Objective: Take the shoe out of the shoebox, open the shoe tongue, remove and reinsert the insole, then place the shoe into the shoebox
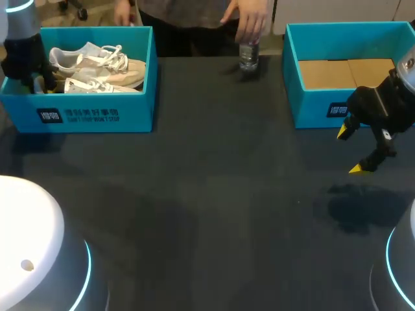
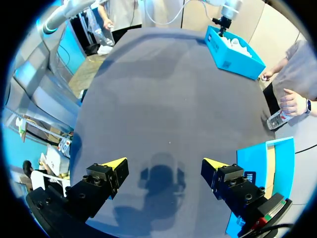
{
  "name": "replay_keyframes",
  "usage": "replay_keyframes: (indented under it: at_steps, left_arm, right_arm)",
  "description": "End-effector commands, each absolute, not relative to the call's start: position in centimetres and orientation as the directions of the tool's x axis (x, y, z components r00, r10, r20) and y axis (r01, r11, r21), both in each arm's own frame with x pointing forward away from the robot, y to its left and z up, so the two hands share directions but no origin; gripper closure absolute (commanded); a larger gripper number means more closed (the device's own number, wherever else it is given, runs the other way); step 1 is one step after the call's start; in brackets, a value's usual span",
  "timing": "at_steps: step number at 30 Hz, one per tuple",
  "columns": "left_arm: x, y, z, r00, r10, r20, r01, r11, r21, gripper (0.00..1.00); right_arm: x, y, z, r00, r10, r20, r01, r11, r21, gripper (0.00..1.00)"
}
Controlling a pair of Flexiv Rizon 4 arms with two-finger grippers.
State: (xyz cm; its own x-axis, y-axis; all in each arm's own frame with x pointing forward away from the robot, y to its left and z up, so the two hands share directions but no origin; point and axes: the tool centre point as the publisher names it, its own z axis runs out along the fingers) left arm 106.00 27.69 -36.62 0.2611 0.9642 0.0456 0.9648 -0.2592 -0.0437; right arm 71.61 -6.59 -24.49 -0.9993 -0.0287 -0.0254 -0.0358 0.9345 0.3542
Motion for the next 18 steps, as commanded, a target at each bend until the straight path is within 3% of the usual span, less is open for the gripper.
replay_keyframes:
  at_steps: [1,5,7,12,14,18]
  left_arm:
    - [105.38,27.79,-37.15,0.264,0.964,0.046,0.964,-0.262,-0.041,0.42]
    - [105.35,27.96,-37.29,0.258,0.965,0.042,0.965,-0.255,-0.061,0.37]
    - [105.34,28.03,-37.36,0.257,0.966,0.041,0.965,-0.254,-0.069,0.25]
    - [105.31,28.18,-36.92,0.254,0.967,0.032,0.965,-0.251,-0.076,0.15]
    - [105.34,28.13,-36.75,0.254,0.967,0.030,0.965,-0.252,-0.074,0.15]
    - [105.43,28.06,-36.88,0.252,0.967,0.030,0.966,-0.250,-0.070,0.25]
  right_arm:
    - [71.61,-6.52,-24.59,-0.999,-0.028,-0.026,-0.035,0.935,0.352,0.00]
    - [71.61,-6.52,-24.59,-0.999,-0.028,-0.026,-0.035,0.935,0.352,0.00]
    - [71.61,-6.52,-24.59,-0.999,-0.028,-0.026,-0.035,0.935,0.352,0.00]
    - [71.61,-6.52,-24.59,-0.999,-0.028,-0.026,-0.035,0.935,0.352,0.00]
    - [71.61,-6.52,-24.59,-0.999,-0.028,-0.026,-0.035,0.935,0.352,0.00]
    - [71.61,-6.52,-24.59,-0.999,-0.028,-0.026,-0.035,0.935,0.352,0.00]
